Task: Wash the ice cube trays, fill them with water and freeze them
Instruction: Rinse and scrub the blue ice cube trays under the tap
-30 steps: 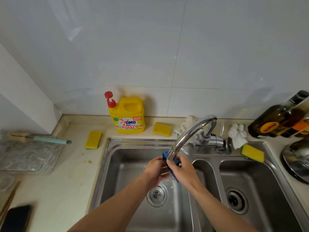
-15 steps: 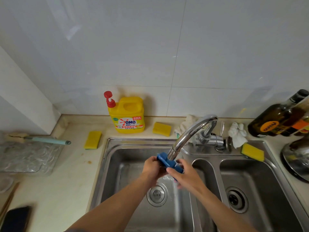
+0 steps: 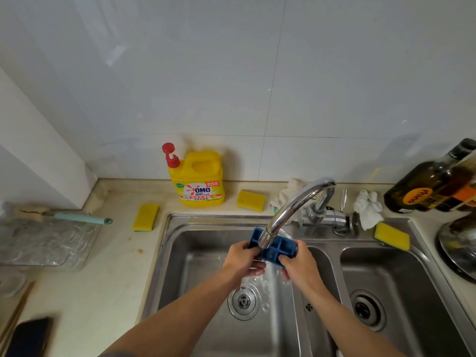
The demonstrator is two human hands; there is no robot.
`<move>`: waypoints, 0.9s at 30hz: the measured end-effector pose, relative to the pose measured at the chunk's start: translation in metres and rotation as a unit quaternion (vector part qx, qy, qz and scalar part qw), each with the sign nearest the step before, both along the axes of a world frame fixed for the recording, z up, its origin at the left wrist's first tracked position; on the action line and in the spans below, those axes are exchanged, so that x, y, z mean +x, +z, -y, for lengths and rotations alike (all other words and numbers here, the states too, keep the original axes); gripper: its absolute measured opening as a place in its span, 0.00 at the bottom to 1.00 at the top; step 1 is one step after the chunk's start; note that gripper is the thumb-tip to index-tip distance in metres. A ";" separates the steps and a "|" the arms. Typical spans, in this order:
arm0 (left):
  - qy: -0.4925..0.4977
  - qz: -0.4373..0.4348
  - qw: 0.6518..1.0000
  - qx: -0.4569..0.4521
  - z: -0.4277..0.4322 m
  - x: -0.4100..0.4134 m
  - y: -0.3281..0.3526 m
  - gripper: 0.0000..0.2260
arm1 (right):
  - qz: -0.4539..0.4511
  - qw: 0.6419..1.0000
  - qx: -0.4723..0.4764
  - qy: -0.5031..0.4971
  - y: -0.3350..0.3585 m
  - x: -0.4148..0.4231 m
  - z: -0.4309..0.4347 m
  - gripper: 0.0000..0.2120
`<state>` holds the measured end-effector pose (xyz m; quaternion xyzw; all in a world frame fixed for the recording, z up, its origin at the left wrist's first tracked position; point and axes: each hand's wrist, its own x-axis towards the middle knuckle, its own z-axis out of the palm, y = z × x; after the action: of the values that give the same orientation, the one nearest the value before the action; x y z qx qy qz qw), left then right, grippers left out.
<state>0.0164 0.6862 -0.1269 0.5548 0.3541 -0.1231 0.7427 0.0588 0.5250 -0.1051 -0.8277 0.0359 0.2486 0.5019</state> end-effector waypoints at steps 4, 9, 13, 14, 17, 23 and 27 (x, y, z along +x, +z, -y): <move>-0.029 -0.009 0.999 0.036 -0.013 -0.005 0.008 0.12 | -0.036 0.999 0.025 -0.005 -0.003 0.005 -0.004 0.13; -0.006 -0.012 1.000 0.027 -0.031 -0.021 0.012 0.18 | -0.084 0.995 0.041 0.026 -0.004 -0.005 -0.011 0.09; -0.013 -0.035 0.999 0.035 -0.024 -0.025 0.004 0.21 | -0.064 0.996 0.048 0.028 0.004 -0.010 -0.001 0.11; -0.024 -0.045 0.998 0.027 -0.019 -0.025 0.002 0.21 | -0.054 0.997 0.051 0.021 0.008 -0.010 0.004 0.11; -0.067 -0.063 0.996 -0.002 0.001 -0.025 -0.003 0.23 | -0.022 0.998 0.056 0.014 0.023 -0.009 0.021 0.11; -0.158 -0.028 0.987 0.017 0.022 -0.026 0.009 0.22 | -0.047 0.997 0.054 -0.012 0.034 -0.016 0.048 0.09; -0.214 0.019 0.971 0.104 0.013 -0.035 0.011 0.20 | -0.208 0.963 0.137 -0.105 0.025 -0.032 0.057 0.22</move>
<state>-0.0185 0.6731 -0.1156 0.6939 0.2233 -0.2311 0.6443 0.0268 0.4684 -0.0804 -0.6727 0.1914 0.3635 0.6154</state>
